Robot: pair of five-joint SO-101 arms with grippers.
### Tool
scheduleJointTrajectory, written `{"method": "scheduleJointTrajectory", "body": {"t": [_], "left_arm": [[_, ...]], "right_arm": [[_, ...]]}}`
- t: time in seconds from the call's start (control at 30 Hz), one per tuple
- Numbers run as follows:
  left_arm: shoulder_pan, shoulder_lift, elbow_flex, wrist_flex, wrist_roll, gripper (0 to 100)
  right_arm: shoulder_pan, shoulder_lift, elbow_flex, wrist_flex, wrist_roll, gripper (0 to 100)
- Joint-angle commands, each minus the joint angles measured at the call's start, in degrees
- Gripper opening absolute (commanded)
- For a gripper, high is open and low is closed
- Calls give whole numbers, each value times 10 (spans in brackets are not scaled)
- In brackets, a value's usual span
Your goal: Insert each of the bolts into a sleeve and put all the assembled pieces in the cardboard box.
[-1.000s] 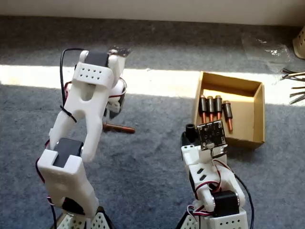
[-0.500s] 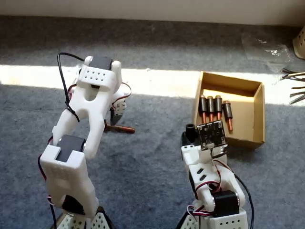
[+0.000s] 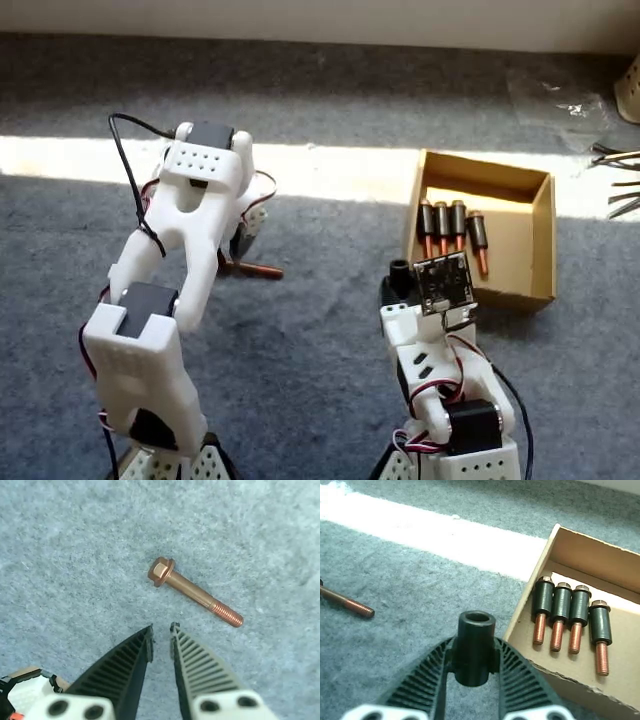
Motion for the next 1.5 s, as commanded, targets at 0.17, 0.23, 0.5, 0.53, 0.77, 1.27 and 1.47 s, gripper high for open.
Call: {"method": "scheduleJointTrajectory", "body": {"t": [0.17, 0.23, 0.5, 0.53, 0.77, 1.27, 1.47], "left_arm": [[-7, -2, -1, -43, 10, 70], [-6, -2, 0, -43, 10, 70], [-8, -3, 94, -133, 88, 143], [-8, -4, 98, -135, 97, 168], [-8, -3, 113, -135, 146, 329], [-30, -3, 159, -207, 142, 298], [-30, -3, 160, -217, 142, 220]], "right_arm": [[6, -6, -7, -19, -2, 4], [6, -6, -7, -19, -2, 4], [6, -6, -7, -19, -2, 4], [6, -6, -7, -19, -2, 4], [6, -6, -7, -19, -2, 4], [6, -6, -7, -19, -2, 4], [6, -6, -7, -19, -2, 4]]}}
